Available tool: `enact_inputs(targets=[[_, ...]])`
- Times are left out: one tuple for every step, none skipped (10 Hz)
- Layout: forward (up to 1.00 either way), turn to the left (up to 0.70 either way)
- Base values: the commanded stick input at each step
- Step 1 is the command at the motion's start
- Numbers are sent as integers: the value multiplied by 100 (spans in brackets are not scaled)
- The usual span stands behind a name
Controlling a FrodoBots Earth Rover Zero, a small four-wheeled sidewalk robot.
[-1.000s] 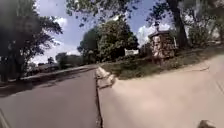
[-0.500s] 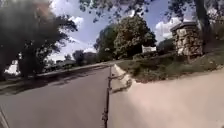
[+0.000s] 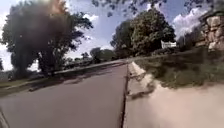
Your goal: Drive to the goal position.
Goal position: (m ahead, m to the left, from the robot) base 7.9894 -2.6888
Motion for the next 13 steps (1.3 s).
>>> enact_inputs(targets=[[6, 0], [6, 0], [6, 0], [7, 0], [7, 0], [13, 0], [21, 0], [100, 0], [100, 0], [100, 0], [100, 0], [100, 0], [100, 9]])
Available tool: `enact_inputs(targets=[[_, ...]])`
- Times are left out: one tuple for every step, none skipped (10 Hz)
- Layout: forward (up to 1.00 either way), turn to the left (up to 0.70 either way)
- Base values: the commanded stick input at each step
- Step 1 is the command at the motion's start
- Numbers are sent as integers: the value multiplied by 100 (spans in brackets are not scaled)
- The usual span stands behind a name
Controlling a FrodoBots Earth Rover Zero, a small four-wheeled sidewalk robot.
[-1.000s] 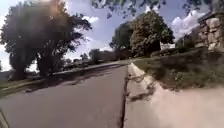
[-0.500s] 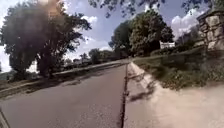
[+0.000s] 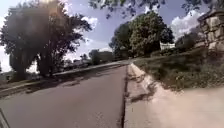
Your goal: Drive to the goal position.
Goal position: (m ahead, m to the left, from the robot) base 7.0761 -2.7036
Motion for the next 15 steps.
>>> enact_inputs(targets=[[100, 33], [100, 37], [100, 37], [100, 35], [100, 33], [100, 24], [100, 11], [100, 4], [100, 0], [100, 0], [100, 0], [100, 0], [100, 0], [100, 0], [100, 0]])
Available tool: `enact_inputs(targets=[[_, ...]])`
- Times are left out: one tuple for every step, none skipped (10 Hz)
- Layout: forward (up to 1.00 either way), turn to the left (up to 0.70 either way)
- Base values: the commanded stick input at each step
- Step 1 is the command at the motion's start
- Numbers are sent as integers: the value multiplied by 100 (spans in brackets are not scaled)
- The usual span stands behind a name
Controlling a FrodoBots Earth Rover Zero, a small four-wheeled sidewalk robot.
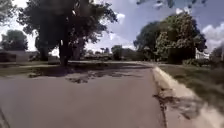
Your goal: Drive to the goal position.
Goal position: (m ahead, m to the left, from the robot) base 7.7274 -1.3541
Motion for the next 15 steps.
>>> enact_inputs(targets=[[100, 0], [100, 0], [100, 0], [100, 0], [100, 0], [100, -34], [100, -38], [100, -39], [100, -39], [100, -39], [100, -39], [100, -39], [100, -39], [100, -38], [100, -21]])
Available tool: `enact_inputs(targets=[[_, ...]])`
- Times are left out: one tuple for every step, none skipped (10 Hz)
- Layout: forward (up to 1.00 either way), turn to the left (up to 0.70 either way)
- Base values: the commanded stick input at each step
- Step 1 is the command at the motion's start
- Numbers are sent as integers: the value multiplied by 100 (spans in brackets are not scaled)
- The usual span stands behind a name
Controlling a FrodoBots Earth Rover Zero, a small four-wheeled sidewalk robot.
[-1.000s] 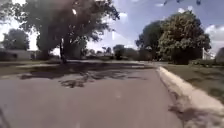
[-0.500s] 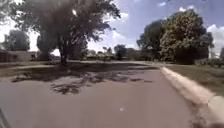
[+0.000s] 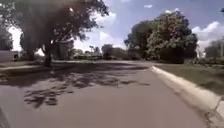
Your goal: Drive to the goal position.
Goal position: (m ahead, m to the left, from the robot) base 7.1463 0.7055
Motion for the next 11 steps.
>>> enact_inputs(targets=[[100, 0], [100, 0], [100, 0], [100, 0], [100, 0], [100, 0], [100, 0], [100, -2], [100, -12], [100, -38], [100, -39]])
